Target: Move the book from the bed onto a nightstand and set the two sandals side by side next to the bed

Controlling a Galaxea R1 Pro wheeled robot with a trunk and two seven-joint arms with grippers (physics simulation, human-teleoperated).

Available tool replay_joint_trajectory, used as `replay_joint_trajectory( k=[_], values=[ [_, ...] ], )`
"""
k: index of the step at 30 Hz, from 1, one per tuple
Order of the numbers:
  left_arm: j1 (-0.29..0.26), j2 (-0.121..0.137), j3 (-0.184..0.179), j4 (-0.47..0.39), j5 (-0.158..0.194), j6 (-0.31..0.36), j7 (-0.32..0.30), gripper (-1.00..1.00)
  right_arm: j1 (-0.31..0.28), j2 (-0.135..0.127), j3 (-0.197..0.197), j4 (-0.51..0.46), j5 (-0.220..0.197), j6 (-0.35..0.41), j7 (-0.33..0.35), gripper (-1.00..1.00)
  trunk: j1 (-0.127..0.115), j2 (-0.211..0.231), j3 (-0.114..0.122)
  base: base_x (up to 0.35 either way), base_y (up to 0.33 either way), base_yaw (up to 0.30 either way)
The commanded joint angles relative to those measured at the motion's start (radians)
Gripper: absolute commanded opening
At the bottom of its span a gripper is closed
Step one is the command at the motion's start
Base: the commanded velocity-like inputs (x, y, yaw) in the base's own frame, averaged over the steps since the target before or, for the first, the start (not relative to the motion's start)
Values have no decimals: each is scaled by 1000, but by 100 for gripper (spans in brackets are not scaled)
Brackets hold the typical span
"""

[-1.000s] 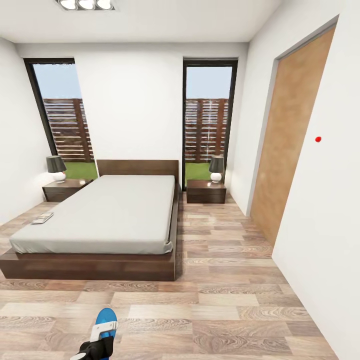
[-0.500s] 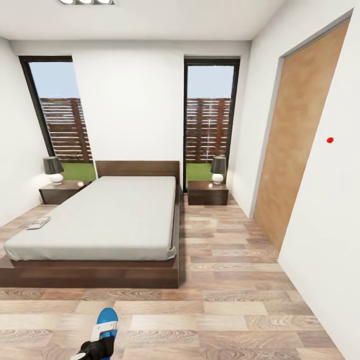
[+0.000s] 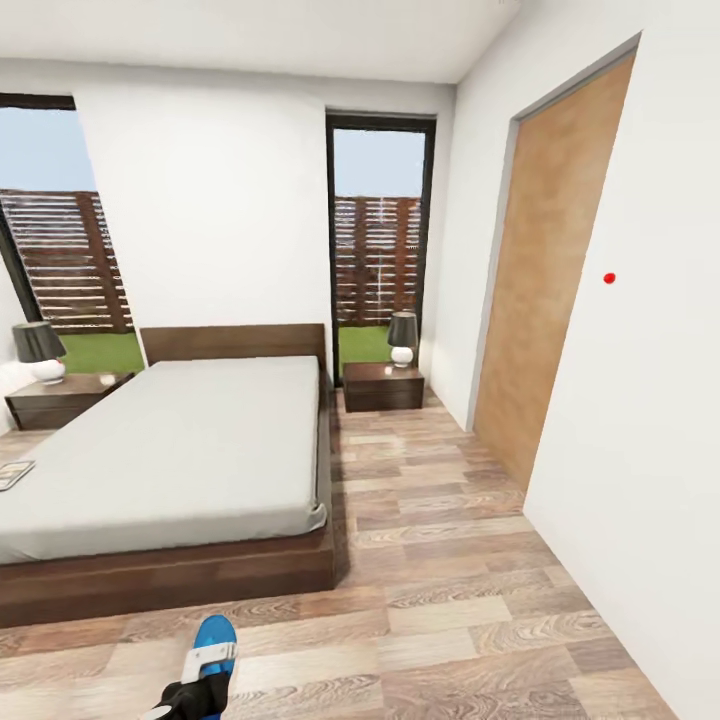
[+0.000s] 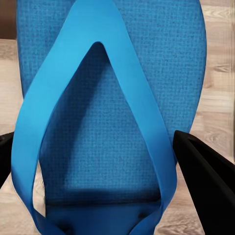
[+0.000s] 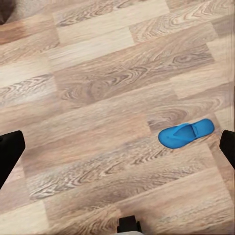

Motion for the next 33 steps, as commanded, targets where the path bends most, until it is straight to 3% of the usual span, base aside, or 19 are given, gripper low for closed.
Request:
replay_joint_trajectory(
  k=[1,33],
  values=[
    [-1,0,1,0,7,-2,-2,-100,-1,1,-3,-2,0,6,3,100,0,-2,-2,20,114,-289],
    [-1,2,1,0,7,-3,-3,-100,-1,2,-1,-2,1,6,5,100,0,-2,-2,36,143,-293]
  ],
)
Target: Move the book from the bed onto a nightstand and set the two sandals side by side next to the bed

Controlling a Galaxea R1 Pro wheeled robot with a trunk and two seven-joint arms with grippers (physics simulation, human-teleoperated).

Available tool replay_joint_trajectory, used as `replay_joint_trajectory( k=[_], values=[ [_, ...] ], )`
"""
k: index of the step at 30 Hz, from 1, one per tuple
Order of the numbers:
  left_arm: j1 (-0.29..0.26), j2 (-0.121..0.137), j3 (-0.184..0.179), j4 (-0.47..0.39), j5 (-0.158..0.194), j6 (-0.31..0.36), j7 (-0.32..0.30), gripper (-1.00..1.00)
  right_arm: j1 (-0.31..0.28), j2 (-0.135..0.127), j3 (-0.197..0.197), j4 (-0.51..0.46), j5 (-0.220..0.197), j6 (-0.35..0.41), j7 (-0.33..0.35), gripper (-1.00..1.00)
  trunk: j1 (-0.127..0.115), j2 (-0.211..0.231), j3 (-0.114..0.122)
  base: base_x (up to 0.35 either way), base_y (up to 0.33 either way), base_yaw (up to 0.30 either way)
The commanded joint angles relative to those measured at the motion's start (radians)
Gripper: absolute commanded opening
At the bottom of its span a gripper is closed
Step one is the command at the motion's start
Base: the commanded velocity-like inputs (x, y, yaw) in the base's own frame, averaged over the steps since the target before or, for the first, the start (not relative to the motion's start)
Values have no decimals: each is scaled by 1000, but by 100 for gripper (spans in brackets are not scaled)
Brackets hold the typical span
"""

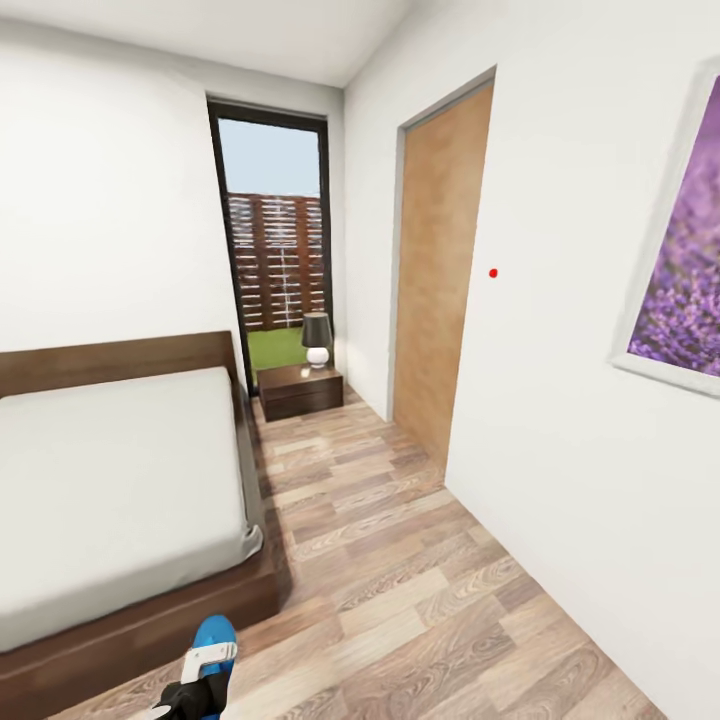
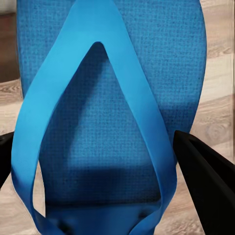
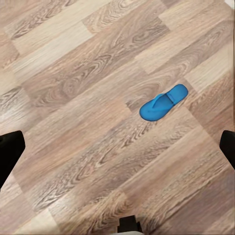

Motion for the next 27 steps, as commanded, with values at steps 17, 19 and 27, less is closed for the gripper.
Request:
replay_joint_trajectory(
  k=[17,19,27],
  values=[
    [-1,0,0,0,7,-3,-4,-100,-1,1,-3,-2,0,6,5,100,1,-2,1,200,228,-293],
    [-1,0,0,0,7,-3,-4,-100,-1,1,1,-2,1,6,4,100,1,-2,2,267,199,-289],
    [-1,1,0,0,7,-6,-13,-100,-1,-3,32,-1,0,6,3,100,1,-2,6,241,110,-287]
  ],
)
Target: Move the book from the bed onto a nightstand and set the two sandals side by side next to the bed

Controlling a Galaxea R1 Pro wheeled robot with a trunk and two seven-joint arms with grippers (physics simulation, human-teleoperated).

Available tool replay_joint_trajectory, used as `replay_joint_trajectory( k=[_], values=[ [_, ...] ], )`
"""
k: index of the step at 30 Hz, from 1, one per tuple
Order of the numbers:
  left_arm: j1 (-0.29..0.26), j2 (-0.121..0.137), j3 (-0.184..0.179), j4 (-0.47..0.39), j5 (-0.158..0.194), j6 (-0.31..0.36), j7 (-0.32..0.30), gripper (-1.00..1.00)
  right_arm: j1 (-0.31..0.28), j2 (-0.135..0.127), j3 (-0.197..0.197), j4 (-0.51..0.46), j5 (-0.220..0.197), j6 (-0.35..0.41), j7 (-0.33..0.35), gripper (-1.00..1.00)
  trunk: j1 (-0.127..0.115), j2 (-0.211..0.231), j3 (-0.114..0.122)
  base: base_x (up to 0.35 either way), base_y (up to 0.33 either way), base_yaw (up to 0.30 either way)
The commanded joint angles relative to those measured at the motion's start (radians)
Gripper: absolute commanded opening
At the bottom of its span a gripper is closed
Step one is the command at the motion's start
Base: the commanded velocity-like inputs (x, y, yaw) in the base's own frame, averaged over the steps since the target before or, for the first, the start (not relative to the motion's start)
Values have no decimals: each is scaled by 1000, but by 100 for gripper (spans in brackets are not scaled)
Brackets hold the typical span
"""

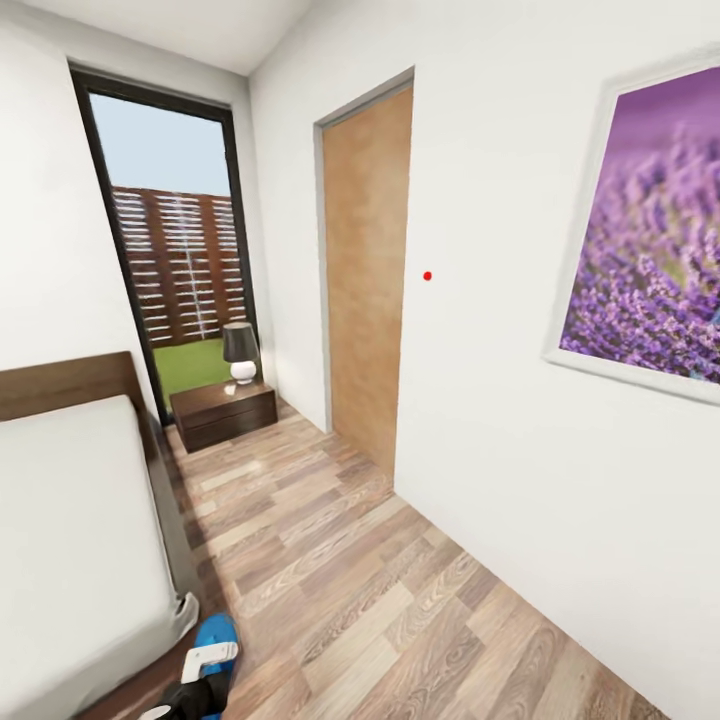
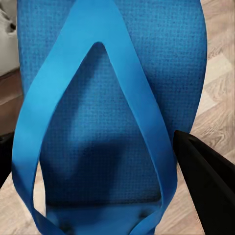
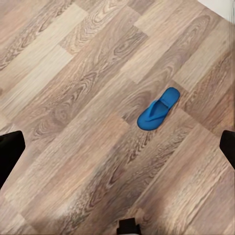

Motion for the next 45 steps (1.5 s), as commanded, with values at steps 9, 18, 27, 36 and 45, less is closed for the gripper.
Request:
replay_joint_trajectory(
  k=[9,18,27,36,45],
  values=[
    [-1,2,1,1,6,-4,-30,-100,-1,-1,4,-1,0,6,3,100,1,-2,4,53,14,-286],
    [-1,3,1,1,6,-3,-33,-100,-1,-2,4,-1,0,6,3,100,1,-2,10,50,45,-285],
    [-1,4,1,1,6,-4,-33,-100,-1,-3,5,-1,0,6,3,100,1,-2,15,174,135,-285],
    [-1,5,1,1,6,-4,-34,-100,-1,-3,5,-1,0,6,3,100,1,-2,21,61,50,-284],
    [-1,5,1,1,6,-4,-34,-100,-1,-3,4,-1,0,6,3,100,1,-2,27,95,88,-281]
  ],
)
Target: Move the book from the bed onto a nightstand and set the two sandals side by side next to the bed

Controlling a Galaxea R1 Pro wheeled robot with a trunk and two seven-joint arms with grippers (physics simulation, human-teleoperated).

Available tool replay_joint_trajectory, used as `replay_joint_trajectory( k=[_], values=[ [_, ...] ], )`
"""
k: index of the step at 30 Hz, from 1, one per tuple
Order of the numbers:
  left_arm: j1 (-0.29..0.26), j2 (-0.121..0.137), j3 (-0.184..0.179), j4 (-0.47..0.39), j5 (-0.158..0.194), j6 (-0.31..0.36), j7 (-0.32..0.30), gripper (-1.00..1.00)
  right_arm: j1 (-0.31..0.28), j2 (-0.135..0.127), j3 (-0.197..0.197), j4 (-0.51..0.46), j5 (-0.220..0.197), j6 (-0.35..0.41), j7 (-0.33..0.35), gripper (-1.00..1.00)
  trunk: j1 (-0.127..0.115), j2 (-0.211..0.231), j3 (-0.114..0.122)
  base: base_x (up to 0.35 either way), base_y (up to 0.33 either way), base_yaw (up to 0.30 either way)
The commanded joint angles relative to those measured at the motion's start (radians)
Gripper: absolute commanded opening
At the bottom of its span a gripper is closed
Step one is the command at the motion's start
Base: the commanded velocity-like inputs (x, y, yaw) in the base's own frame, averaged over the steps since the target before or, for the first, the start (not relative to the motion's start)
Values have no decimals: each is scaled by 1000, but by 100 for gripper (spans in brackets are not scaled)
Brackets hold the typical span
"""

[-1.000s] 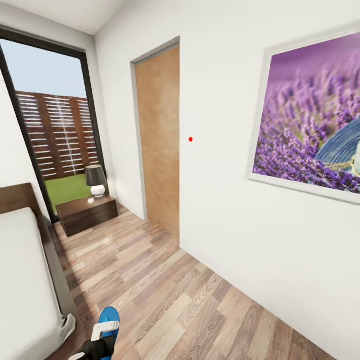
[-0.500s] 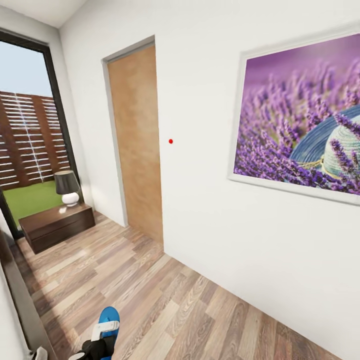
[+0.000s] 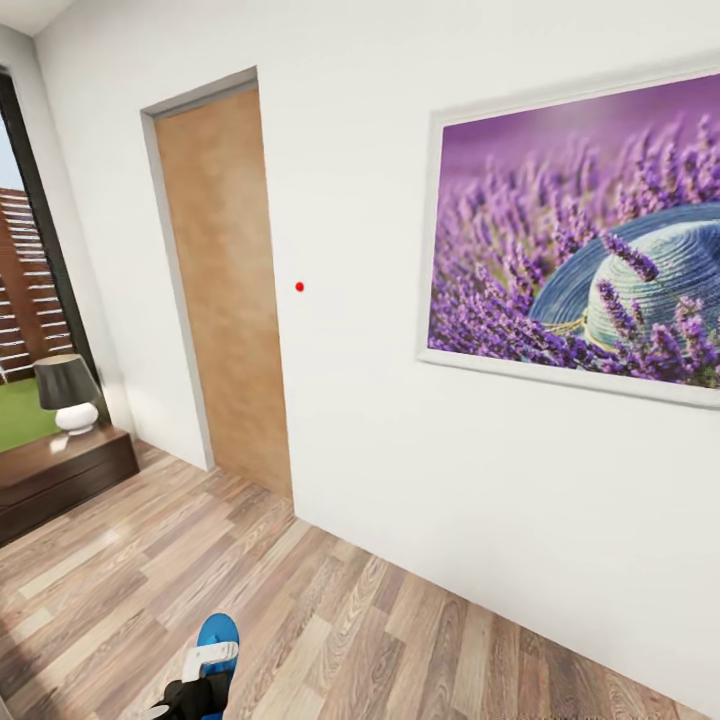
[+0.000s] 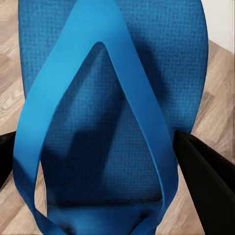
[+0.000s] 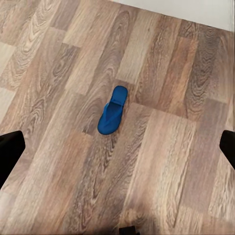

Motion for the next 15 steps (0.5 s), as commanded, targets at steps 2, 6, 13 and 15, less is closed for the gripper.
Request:
replay_joint_trajectory(
  k=[2,6,13,15],
  values=[
    [0,0,1,1,9,-2,-6,-100,0,0,-3,-1,0,5,3,100,0,0,1,32,28,-280],
    [0,0,1,1,9,-2,-6,-100,0,0,-3,-1,0,5,3,100,0,0,4,16,14,-279],
    [0,1,1,1,9,-2,-6,-100,0,0,-3,-1,0,5,3,100,0,0,8,12,7,-279],
    [0,1,1,1,9,-2,-6,-100,0,0,-2,-1,0,5,3,100,0,0,10,90,117,-279]
  ],
)
